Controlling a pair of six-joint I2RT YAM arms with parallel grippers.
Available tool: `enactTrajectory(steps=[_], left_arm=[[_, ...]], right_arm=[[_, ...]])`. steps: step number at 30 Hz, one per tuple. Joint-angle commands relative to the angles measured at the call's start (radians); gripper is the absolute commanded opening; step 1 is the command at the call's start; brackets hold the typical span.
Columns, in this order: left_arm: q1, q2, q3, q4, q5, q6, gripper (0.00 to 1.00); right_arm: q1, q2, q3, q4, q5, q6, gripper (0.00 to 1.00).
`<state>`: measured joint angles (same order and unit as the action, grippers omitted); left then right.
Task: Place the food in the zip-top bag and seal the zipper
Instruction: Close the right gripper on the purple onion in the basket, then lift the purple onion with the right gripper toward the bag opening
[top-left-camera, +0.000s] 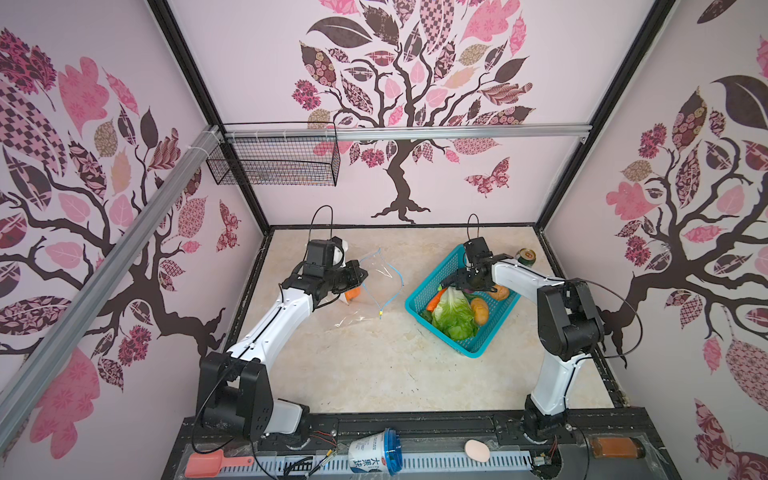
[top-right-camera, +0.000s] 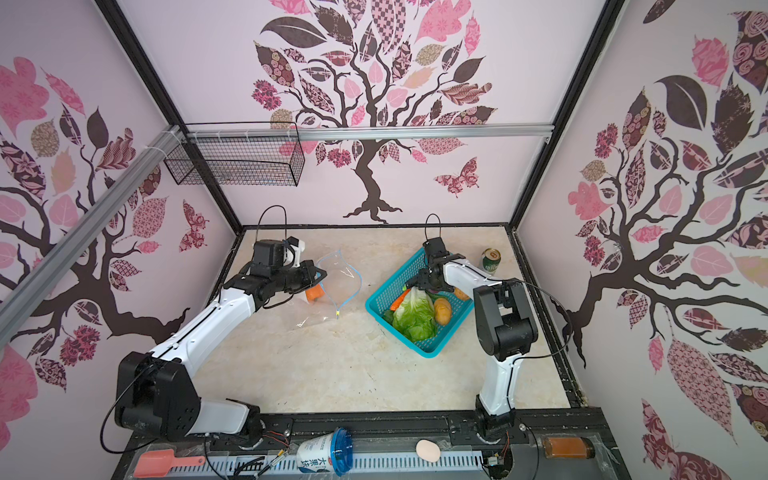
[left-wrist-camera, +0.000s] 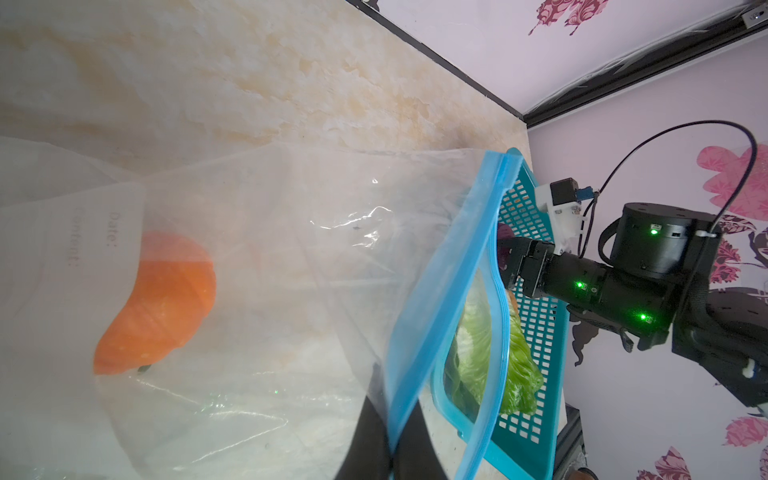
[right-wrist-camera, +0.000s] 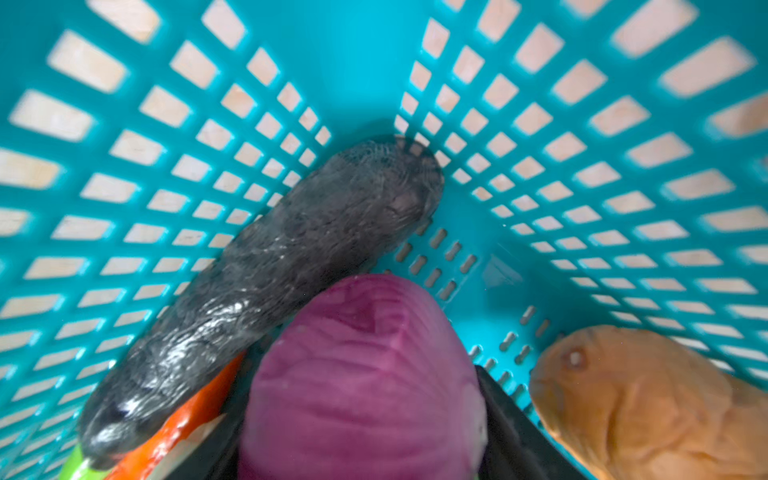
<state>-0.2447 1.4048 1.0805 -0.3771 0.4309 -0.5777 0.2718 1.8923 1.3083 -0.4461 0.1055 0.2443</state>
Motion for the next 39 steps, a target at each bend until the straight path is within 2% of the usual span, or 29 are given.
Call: enactTrajectory(steps=[1, 12, 18, 23, 27, 33, 39], left_arm=[[0.005, -0.001, 0.019, 0.012, -0.001, 0.010, 0.00], [0.004, -0.003, 0.022, 0.011, 0.009, 0.010, 0.00], [0.005, -0.008, 0.020, 0.015, 0.020, 0.006, 0.00], [0.004, -0.011, 0.021, 0.017, 0.025, 0.002, 0.00], [0.003, -0.011, 0.019, 0.019, 0.029, -0.001, 0.00], [0.004, -0.009, 0.018, 0.023, 0.032, -0.001, 0.00], [0.004, -0.015, 0.019, 0.023, 0.033, -0.001, 0.00]], right_arm=[[0.006, -0.024, 0.011, -0.025, 0.027, -0.011, 0.47], [0.006, -0.281, -0.029, -0.057, 0.013, -0.048, 0.45], [0.026, -0.385, -0.012, -0.062, -0.150, -0.058, 0.43], [0.137, -0.441, 0.009, -0.018, -0.224, -0.054, 0.44], [0.222, -0.439, 0.027, 0.057, -0.331, 0.008, 0.43], [0.390, -0.338, 0.089, 0.178, -0.356, 0.040, 0.42], [0.463, -0.201, 0.181, 0.203, -0.355, 0.043, 0.42]])
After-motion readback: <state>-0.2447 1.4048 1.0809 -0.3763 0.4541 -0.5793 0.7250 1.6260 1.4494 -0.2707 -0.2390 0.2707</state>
